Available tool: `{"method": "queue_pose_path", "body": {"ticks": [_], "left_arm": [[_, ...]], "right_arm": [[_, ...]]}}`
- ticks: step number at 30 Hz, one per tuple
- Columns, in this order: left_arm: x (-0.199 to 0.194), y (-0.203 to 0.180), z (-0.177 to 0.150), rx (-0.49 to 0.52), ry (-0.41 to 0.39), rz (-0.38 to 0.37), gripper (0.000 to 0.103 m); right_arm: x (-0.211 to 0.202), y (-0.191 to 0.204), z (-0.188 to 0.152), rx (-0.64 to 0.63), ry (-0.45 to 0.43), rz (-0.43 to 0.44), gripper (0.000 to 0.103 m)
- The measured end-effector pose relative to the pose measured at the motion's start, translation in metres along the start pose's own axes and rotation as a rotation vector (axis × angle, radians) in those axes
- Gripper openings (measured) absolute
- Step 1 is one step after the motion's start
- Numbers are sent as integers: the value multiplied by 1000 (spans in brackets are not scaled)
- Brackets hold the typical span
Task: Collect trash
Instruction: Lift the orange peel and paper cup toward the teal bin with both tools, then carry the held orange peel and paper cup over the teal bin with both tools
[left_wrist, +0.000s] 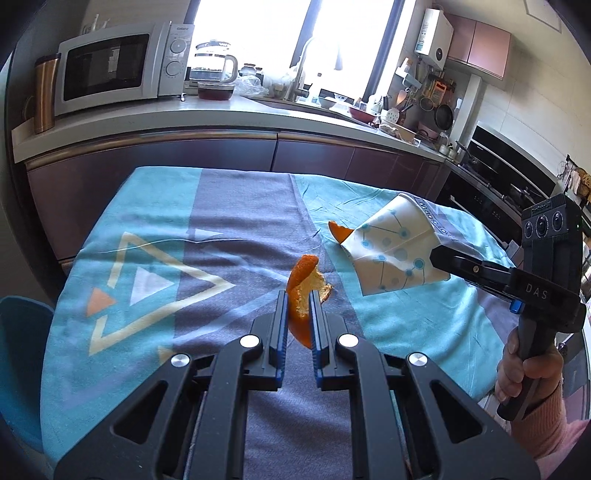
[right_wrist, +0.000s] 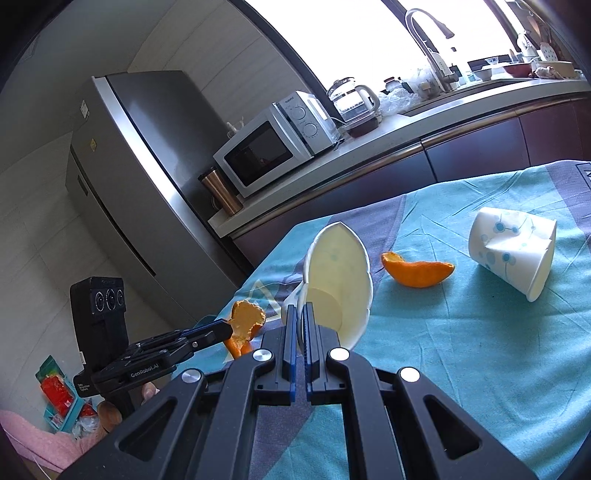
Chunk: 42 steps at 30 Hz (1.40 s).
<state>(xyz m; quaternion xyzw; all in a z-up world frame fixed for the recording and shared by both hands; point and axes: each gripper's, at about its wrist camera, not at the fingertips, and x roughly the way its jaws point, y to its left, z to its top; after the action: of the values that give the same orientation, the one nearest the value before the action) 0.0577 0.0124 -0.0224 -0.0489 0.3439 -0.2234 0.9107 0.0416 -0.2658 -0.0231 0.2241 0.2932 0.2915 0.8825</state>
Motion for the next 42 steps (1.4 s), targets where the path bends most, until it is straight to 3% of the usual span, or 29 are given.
{"method": "queue_pose_path", "body": {"ticks": [42], "left_arm": [[-89,69,-26,-106,-97,144,11]], "right_arm": [[67,66,-9,-58,122,177,3]]}}
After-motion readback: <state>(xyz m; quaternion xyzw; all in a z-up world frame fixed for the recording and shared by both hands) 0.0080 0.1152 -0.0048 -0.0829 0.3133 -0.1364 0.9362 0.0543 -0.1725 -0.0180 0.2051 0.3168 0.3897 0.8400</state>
